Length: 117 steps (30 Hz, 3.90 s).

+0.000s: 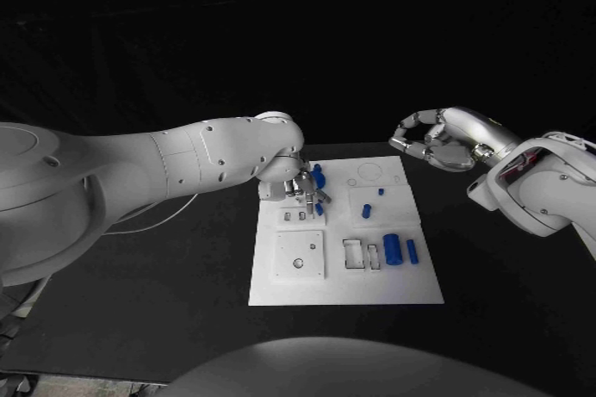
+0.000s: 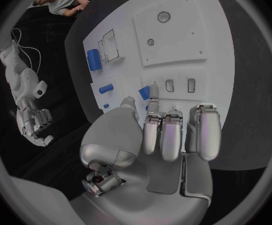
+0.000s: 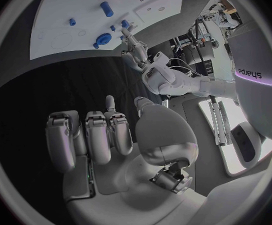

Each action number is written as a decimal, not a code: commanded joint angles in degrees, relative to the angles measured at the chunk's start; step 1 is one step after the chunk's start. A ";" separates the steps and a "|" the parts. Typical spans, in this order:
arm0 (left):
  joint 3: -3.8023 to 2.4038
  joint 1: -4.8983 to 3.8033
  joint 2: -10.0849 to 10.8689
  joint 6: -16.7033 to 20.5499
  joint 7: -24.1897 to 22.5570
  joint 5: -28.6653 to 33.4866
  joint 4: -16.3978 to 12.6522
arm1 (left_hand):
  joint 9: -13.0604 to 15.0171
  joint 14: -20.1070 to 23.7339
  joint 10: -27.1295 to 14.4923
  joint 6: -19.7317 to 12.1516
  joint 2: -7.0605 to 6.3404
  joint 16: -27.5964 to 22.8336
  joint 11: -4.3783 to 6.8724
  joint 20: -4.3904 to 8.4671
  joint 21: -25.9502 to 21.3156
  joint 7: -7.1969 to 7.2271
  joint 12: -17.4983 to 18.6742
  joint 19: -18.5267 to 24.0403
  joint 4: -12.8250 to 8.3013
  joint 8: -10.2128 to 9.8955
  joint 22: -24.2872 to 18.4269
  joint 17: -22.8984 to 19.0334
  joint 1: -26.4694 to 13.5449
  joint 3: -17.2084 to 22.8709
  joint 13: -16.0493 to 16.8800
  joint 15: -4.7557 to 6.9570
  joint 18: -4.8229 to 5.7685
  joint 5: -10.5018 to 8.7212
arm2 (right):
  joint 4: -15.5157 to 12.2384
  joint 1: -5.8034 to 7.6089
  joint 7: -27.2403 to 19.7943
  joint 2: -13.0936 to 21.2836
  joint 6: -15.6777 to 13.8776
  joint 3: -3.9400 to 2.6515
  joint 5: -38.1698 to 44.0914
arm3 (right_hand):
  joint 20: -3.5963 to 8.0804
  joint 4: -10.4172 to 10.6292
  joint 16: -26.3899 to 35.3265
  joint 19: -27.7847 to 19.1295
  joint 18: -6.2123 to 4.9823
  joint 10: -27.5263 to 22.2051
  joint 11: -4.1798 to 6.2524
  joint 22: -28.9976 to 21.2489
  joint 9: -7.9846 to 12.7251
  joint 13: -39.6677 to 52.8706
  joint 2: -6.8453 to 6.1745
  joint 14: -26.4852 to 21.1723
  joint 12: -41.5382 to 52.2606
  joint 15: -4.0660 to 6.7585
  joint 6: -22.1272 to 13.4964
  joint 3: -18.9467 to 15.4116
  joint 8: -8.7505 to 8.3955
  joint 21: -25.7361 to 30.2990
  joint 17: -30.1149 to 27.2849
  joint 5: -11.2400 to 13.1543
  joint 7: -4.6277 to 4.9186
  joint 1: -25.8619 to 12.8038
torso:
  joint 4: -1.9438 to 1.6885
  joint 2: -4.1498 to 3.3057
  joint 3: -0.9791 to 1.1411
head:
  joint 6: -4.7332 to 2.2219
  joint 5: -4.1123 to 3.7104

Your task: Assemble the parts on the task board

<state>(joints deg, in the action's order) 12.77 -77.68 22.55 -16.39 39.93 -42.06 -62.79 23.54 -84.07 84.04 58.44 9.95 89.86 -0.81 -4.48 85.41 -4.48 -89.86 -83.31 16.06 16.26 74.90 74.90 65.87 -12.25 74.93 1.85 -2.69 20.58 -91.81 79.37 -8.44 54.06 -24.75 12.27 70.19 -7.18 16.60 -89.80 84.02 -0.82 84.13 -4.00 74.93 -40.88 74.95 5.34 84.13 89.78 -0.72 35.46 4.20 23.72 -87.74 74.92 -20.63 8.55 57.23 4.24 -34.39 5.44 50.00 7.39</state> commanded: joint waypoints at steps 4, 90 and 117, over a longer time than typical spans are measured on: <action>-0.07 0.30 -0.50 -0.08 7.11 -0.07 0.52 | 0.16 -5.93 5.96 -0.18 0.03 0.14 0.20 0.04 -0.42 -0.03 -0.14 0.47 -0.09 -0.44 8.09 15.10 0.81 0.48 15.07 0.17 0.45 0.38 | 0.03 -0.05 0.42 0.02 0.94 0.00 0.70 | -0.29 -0.08 -0.20 3.69 0.04 5.87 -0.37 14.04 0.13 15.05 0.32 5.87 0.22 -0.49 0.44 -0.30 0.44 -0.01 15.08 0.19 -0.04 0.50 | -0.01 0.04 0.07 | 0.00 -0.03; -0.21 1.41 0.30 3.82 4.57 -2.18 -0.57 | 20.34 -5.93 5.96 -4.58 -9.74 0.14 1.64 1.37 -1.42 1.65 -0.14 0.35 -6.36 7.89 8.96 15.10 6.16 30.03 15.07 1.57 0.39 6.16 | 0.07 -0.83 2.54 0.56 2.51 0.01 1.15 | -0.58 -0.37 -0.20 2.63 -0.32 5.87 -0.64 13.56 1.32 15.05 0.10 5.87 0.22 -0.74 2.12 -0.33 1.05 1.04 15.08 -0.58 0.02 4.45 | -0.13 0.26 0.27 | 0.00 0.51; -0.24 1.28 9.64 14.34 2.09 -11.80 -13.40 | 20.91 -5.93 5.96 -5.96 -12.18 0.14 1.33 1.14 -1.53 1.01 -0.14 0.03 -6.90 6.59 9.32 15.10 2.65 35.99 15.07 1.28 0.45 2.05 | -0.67 -2.27 2.05 2.49 -0.09 0.01 0.99 | -0.60 -0.30 -0.20 2.22 -0.46 5.87 -0.66 13.38 1.74 15.05 0.07 5.87 0.22 -0.75 1.84 -0.38 0.81 1.45 15.08 -0.87 0.08 5.14 | -0.24 0.30 0.30 | 0.00 1.05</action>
<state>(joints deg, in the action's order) 12.53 -76.37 32.09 -5.86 39.97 -50.10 -75.59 44.48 -83.97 83.94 52.68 -2.10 89.86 0.74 -3.35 84.08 -3.47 -90.20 -83.01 9.00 23.17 74.91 74.95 69.14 23.58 74.93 2.97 -2.70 22.77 -92.30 77.24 -5.92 56.47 -23.68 12.26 70.70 -7.38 16.45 -89.80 83.82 -0.82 83.93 -4.20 74.91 -39.19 74.90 5.47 84.13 89.78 -1.12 37.21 4.04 24.60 -86.61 74.90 -21.30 8.44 61.93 3.98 -34.15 5.67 50.00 8.23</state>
